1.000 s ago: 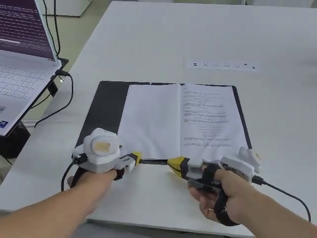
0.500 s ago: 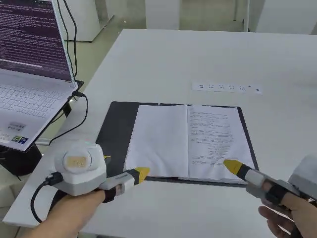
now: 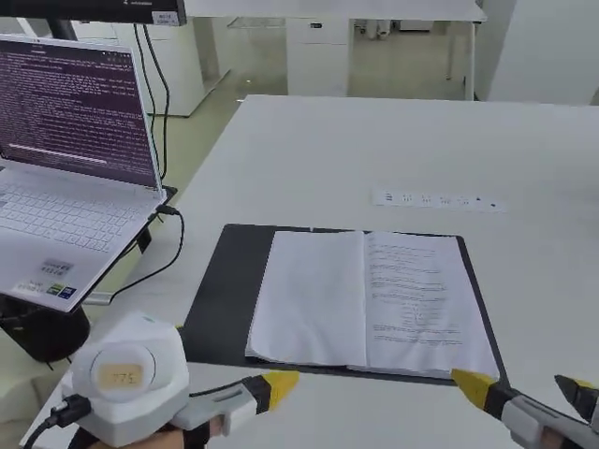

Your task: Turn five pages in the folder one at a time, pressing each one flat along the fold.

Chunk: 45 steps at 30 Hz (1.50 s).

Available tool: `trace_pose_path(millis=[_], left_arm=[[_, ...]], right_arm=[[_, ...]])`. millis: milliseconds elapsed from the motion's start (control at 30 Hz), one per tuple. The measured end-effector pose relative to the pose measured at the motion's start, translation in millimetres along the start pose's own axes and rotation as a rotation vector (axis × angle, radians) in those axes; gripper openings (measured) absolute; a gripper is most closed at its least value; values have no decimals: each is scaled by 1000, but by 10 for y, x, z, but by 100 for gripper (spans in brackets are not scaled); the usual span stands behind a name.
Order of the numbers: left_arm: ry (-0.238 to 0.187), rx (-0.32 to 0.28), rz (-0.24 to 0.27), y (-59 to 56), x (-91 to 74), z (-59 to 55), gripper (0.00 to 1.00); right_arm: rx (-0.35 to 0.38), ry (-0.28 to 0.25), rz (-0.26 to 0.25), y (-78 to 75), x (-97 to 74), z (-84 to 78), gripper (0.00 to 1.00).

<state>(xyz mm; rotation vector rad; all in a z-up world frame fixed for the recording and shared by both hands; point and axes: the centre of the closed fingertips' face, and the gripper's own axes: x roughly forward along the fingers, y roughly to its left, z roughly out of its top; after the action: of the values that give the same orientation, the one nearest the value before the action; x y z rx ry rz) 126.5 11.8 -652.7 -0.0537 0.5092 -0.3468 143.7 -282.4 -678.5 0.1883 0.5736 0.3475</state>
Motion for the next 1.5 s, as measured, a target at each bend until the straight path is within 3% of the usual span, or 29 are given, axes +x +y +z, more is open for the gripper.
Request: trace_pose_path(millis=[133, 300, 500, 700, 1167, 1500], left_arm=[[19, 15, -12, -59, 53, -14, 99], [36, 36, -39, -180, 161, 3, 99], [53, 67, -78, -340, 356, 40, 96], [80, 89, -131, -603, 640, 27, 94], [128, 161, -222, -1197, 1361, -60, 77], [147, 190, -241, -1462, 1801, -124, 71]], right_arm=[[2, 16, 8, -37, -64, -44, 96], [18, -34, -3, -103, -157, 49, 100], [11, -50, -27, -239, -256, 97, 100], [29, -60, -48, -358, -319, 111, 99], [29, -55, -62, -430, -288, 96, 96], [35, -37, -55, -468, -215, 56, 94]])
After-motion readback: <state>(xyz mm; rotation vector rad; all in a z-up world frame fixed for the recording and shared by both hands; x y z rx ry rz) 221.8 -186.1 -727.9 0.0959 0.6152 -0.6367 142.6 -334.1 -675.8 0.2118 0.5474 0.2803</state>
